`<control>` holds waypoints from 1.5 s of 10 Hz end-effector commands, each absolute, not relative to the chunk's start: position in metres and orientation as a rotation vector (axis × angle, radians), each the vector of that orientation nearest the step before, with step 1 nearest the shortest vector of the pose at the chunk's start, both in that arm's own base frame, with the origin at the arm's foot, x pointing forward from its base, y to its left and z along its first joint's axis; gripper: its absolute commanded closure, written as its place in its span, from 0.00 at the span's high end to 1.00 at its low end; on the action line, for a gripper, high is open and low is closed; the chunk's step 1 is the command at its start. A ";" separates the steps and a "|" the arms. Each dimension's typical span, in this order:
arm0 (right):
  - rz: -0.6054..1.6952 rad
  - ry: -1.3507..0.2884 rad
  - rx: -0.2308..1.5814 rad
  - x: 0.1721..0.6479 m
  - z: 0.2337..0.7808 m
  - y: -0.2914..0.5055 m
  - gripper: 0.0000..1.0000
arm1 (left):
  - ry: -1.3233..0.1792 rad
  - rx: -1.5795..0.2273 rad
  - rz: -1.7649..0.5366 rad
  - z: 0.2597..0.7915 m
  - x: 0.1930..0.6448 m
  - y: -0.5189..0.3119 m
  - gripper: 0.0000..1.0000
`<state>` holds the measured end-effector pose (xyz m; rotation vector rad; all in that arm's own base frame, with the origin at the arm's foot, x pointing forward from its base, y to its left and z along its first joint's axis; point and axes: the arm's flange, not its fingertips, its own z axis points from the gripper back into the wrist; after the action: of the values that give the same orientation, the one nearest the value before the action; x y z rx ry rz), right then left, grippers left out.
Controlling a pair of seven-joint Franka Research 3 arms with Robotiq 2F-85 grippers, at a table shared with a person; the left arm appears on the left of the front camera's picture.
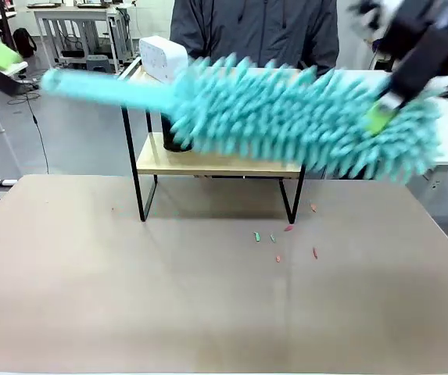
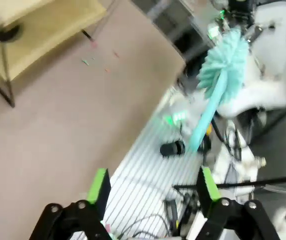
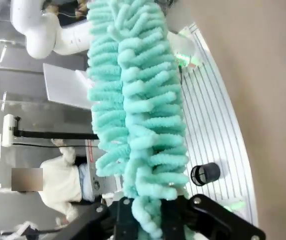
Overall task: Clean the shelf.
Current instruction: Hand the Duster back to the human.
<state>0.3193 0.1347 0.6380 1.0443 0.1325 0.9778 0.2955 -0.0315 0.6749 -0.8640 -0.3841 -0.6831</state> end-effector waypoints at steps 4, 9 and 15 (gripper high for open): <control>0.292 -0.506 1.294 0.231 0.665 -0.042 0.00 | -1.097 -0.811 0.069 0.623 0.261 0.048 1.00; -0.601 -0.361 1.137 0.279 0.548 -0.104 0.00 | -0.998 -0.874 0.144 0.600 0.267 0.087 1.00; -0.599 -0.288 1.034 0.299 0.496 -0.121 0.00 | -0.998 -0.874 0.144 0.600 0.267 0.087 1.00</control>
<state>0.3128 -0.1233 0.4901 1.0314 -0.2618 -0.6368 0.2689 0.0861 0.5987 -0.8622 -1.0144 0.1390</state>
